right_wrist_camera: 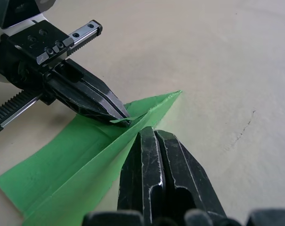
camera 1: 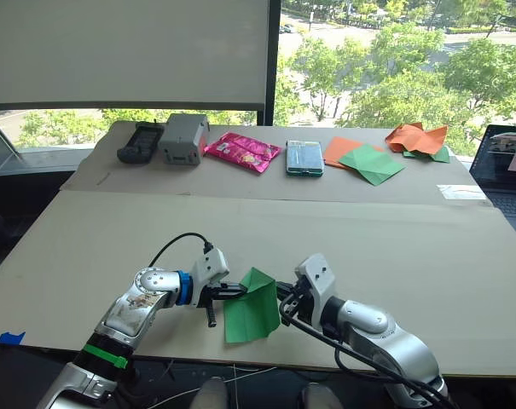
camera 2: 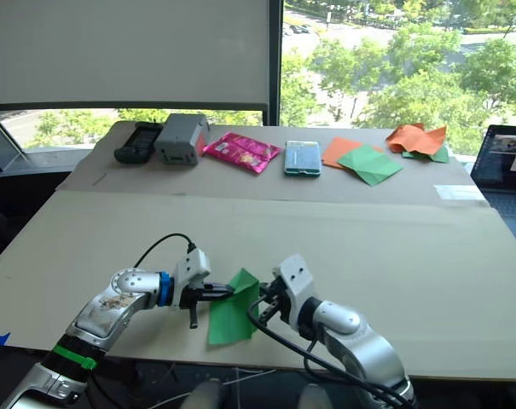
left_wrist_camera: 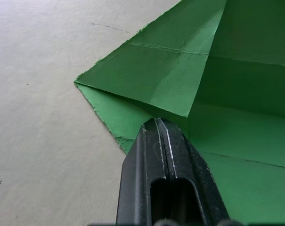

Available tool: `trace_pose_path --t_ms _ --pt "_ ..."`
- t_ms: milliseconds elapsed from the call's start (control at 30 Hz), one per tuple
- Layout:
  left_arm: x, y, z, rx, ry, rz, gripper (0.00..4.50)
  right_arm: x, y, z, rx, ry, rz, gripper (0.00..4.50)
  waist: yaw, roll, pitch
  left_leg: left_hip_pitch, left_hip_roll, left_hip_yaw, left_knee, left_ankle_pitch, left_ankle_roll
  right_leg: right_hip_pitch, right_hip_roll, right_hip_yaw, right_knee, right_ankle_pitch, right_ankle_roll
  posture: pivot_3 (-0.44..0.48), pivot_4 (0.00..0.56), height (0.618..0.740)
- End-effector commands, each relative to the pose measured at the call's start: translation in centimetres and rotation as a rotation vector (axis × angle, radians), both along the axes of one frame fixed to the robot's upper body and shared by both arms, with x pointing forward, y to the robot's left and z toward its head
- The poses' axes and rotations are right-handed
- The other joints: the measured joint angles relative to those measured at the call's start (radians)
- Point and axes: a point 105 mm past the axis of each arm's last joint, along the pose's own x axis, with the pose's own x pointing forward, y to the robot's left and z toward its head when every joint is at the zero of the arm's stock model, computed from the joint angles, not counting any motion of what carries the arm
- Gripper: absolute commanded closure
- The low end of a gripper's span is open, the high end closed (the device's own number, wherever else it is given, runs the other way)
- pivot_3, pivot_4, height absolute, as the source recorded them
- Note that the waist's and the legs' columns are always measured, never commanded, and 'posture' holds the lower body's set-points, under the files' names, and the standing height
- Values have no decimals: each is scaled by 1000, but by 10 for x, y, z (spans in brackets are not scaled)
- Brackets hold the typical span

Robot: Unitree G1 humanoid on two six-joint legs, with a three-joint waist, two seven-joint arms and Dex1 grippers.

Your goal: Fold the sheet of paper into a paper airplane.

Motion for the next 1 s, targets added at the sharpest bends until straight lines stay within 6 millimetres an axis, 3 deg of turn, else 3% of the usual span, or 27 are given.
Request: trace_pose_path --t_ms 33,467,667,833,1000 --pt "-1 9 -10 55 37 32 4459 0 6 10 29 -40 30 4500 0 0 0 0 0 0 0 0 0 0 0 0 0 0 0 0 150 720" --pt "-3 8 -2 70 13 17 4459 5 29 15 67 -48 86 4500 -5 0 0 0 0 0 0 0 0 0 1 0 1 0 0 0 150 720" --pt "2 18 10 81 -18 43 4459 6 28 9 47 -40 91 4500 -10 -1 1 1 0 0 0 0 0 0 1 0 6 0 1 0 150 720" --pt "-8 -3 22 5 6 -19 4459 7 29 8 50 -35 96 4500 -10 -2 2 1 0 -1 0 0 0 -1 1 0 8 0 1 0 150 720" --pt "-10 -8 14 8 27 -17 4459 7 31 8 52 -32 100 4500 -11 -2 2 1 0 -1 0 0 0 0 1 1 8 0 1 0 150 720"
